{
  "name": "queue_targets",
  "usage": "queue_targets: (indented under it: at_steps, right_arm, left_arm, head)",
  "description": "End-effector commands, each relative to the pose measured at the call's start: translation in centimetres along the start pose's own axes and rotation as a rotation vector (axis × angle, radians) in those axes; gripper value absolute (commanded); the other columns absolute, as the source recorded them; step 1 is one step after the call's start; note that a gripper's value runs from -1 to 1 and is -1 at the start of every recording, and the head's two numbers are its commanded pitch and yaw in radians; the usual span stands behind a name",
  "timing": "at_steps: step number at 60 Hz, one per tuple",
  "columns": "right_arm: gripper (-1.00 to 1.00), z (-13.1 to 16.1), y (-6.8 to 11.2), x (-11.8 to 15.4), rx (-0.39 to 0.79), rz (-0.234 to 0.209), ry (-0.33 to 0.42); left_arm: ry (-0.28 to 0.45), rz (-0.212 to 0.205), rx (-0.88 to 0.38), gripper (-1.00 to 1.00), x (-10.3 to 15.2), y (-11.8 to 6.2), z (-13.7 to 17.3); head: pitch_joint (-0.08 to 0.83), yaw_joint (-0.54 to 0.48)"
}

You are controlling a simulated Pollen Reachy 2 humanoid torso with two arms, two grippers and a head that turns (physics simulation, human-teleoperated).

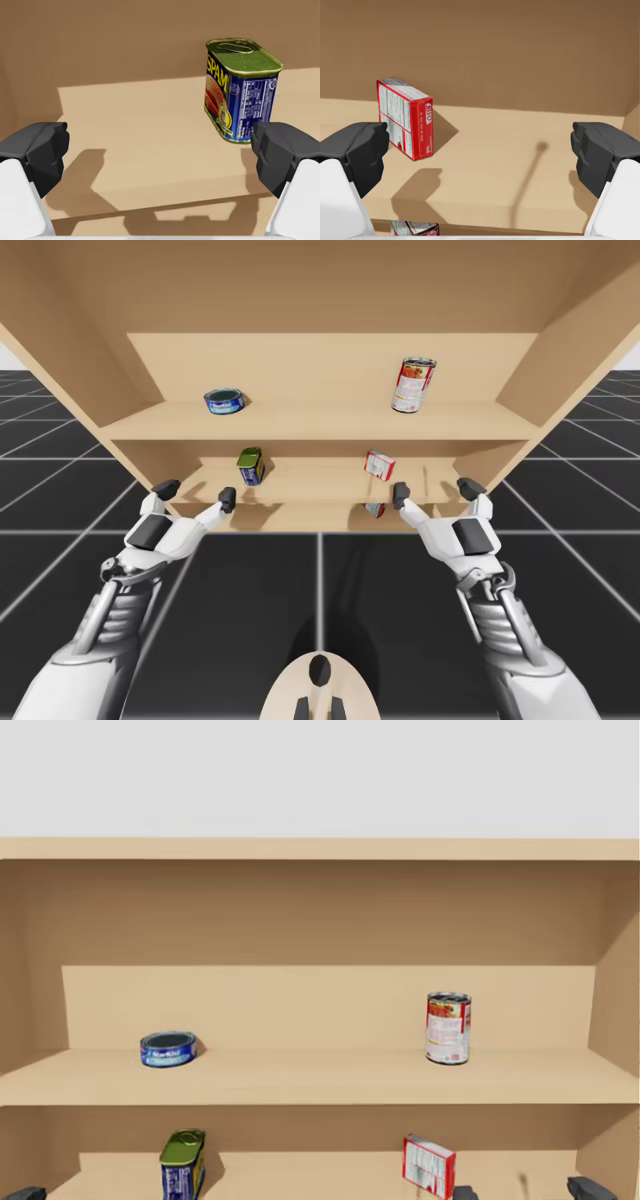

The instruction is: Retrieve the pudding box from the shelves.

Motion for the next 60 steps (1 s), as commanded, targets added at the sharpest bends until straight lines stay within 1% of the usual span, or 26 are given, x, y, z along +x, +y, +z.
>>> queue_targets:
  at_steps: [1, 7, 11, 18, 19, 22, 23, 26, 27, 30, 31, 43, 49, 53, 60]
  right_arm:
    - [-1.0, 0.1, 0.3, -0.1, -0.004, -0.024, 0.008]
    - [-1.0, 0.2, 0.2, 0.2, 0.019, -0.031, 0.007]
    - [-1.0, 0.3, 0.3, 0.3, 0.015, -0.035, 0.006]
    - [-1.0, 0.3, 0.3, 0.3, 0.008, -0.032, -0.003]
    - [-1.0, 0.2, 0.3, 0.3, 0.008, -0.031, -0.003]
    - [-1.0, 0.2, 0.2, 0.3, 0.006, -0.032, -0.002]
    - [-1.0, 0.2, 0.2, 0.3, 0.005, -0.032, -0.002]
    - [-1.0, 0.2, 0.2, 0.3, 0.004, -0.033, -0.001]
    - [-1.0, 0.1, 0.2, 0.2, 0.004, -0.034, -0.001]
    - [-1.0, 0.1, 0.2, 0.2, 0.003, -0.034, 0.001]
    - [-1.0, 0.1, 0.2, 0.2, 0.003, -0.033, 0.0]
    - [-1.0, 0.0, 0.2, 0.2, -0.001, -0.032, 0.002]
    - [-1.0, 0.0, 0.2, 0.2, -0.003, -0.032, 0.002]
    - [-1.0, 0.0, 0.2, 0.2, -0.004, -0.033, 0.001]
    - [-1.0, -0.1, 0.2, 0.2, -0.005, -0.033, 0.002]
  left_arm:
    - [-0.007, 0.0, -0.002, -1.0, 0.1, 0.0, 0.1]
    - [-0.01, 0.0, -0.002, -1.0, 0.1, -0.1, 0.2]
    - [-0.014, -0.002, -0.002, -1.0, 0.2, -0.1, 0.2]
    - [-0.016, -0.004, -0.005, -1.0, 0.2, -0.1, 0.3]
    - [-0.017, -0.005, -0.006, -1.0, 0.3, -0.1, 0.3]
    - [-0.019, -0.005, -0.007, -1.0, 0.3, -0.2, 0.3]
    - [-0.022, -0.005, -0.01, -1.0, 0.4, -0.2, 0.4]
    - [-0.026, -0.006, -0.012, -1.0, 0.5, -0.3, 0.5]
    - [-0.032, -0.005, -0.016, -1.0, 0.6, -0.3, 0.6]
    - [-0.038, -0.005, -0.019, -1.0, 0.7, -0.4, 0.8]
    - [-0.043, -0.007, -0.023, -1.0, 0.8, -0.5, 0.9]
    - [-0.071, -0.017, -0.042, -1.0, 1.5, -1.1, 1.8]
    - [-0.082, -0.016, -0.051, -1.0, 1.9, -1.5, 2.2]
    - [-0.093, -0.014, -0.058, -1.0, 2.1, -1.7, 2.5]
    - [-0.107, -0.014, -0.068, -1.0, 2.4, -2.0, 3.0]
  head:
    - [-0.004, -0.01]
    - [0.014, -0.01]
    - [0.042, -0.01]
    - [0.124, 0.0]
    - [0.15, 0.0]
    - [0.175, 0.0]
    - [0.199, 0.0]
    - [0.223, 0.0]
    - [0.248, -0.01]
    - [0.273, -0.01]
    - [0.298, -0.02]
    - [0.417, -0.1]
    - [0.486, -0.16]
    - [0.522, -0.2]
    - [0.566, -0.22]
